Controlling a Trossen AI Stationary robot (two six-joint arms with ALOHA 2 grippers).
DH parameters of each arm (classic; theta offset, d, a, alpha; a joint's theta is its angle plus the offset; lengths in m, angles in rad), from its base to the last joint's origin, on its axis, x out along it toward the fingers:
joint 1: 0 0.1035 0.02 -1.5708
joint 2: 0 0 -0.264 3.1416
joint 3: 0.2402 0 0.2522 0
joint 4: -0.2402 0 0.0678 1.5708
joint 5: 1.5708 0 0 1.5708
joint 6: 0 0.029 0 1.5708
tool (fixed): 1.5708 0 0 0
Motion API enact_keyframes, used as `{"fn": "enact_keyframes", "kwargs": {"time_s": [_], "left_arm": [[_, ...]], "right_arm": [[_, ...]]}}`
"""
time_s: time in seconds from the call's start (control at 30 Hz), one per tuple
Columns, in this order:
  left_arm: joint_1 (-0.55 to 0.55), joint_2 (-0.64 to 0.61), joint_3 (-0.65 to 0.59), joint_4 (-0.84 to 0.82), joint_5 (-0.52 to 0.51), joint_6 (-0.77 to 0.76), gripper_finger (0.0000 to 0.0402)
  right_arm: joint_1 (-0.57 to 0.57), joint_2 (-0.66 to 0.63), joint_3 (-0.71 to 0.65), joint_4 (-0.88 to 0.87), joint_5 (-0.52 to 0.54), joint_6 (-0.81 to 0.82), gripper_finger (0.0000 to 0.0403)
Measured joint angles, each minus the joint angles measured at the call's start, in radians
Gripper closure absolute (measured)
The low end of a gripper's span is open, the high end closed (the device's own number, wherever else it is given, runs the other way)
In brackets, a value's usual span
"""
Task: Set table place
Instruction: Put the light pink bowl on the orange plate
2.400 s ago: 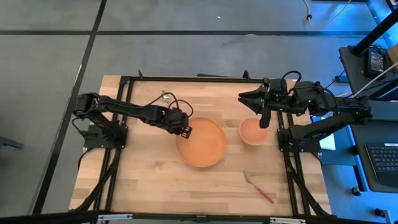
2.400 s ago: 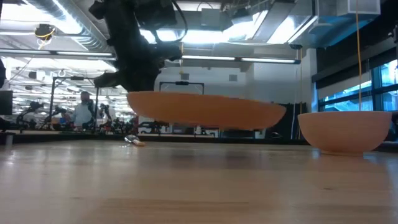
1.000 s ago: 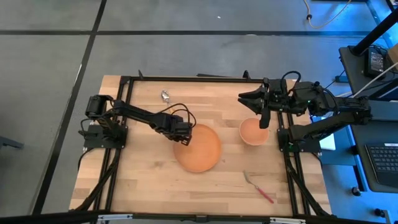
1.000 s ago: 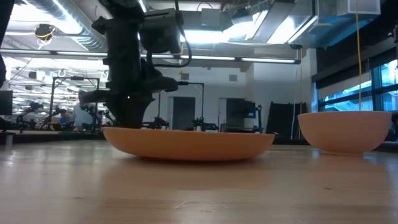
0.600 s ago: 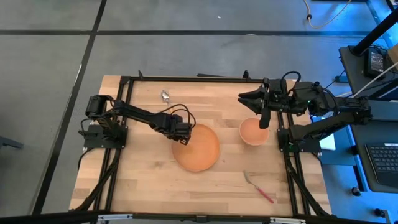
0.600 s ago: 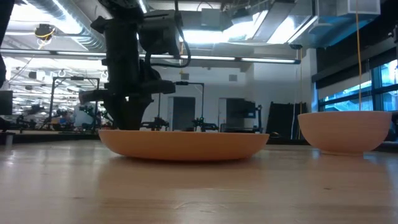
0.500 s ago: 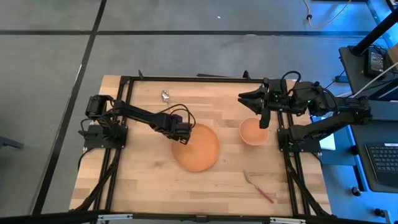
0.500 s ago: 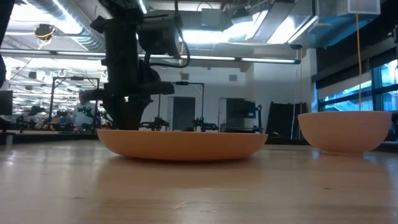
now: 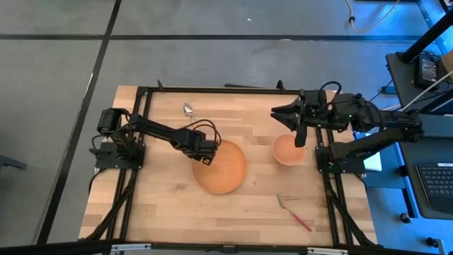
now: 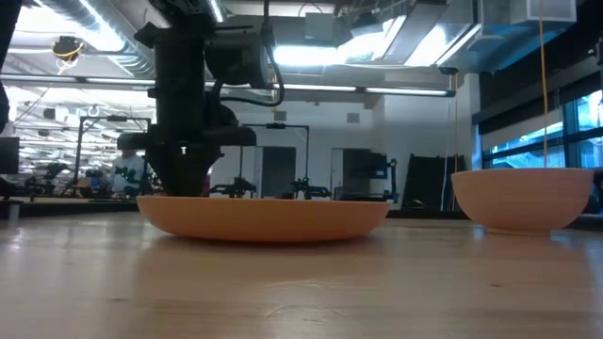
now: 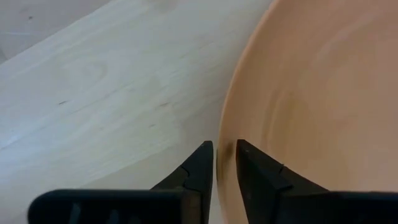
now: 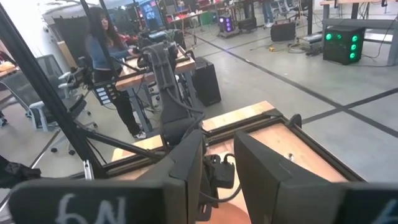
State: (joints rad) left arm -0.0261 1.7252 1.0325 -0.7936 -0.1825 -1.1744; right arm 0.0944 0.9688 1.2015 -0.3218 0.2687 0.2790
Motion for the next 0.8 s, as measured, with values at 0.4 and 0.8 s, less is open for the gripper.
{"fn": "enact_keyframes", "kwargs": {"time_s": [0.4, 0.8], "left_arm": [[0.000, -0.005, 0.000, 0.032, 0.002, 0.015, 0.0339], [0.000, -0.005, 0.000, 0.031, 0.013, 0.034, 0.0339]], "right_arm": [[0.000, 0.000, 0.000, 0.002, 0.000, 0.000, 0.0306], [0.000, 0.000, 0.000, 0.003, 0.000, 0.003, 0.0306]]}}
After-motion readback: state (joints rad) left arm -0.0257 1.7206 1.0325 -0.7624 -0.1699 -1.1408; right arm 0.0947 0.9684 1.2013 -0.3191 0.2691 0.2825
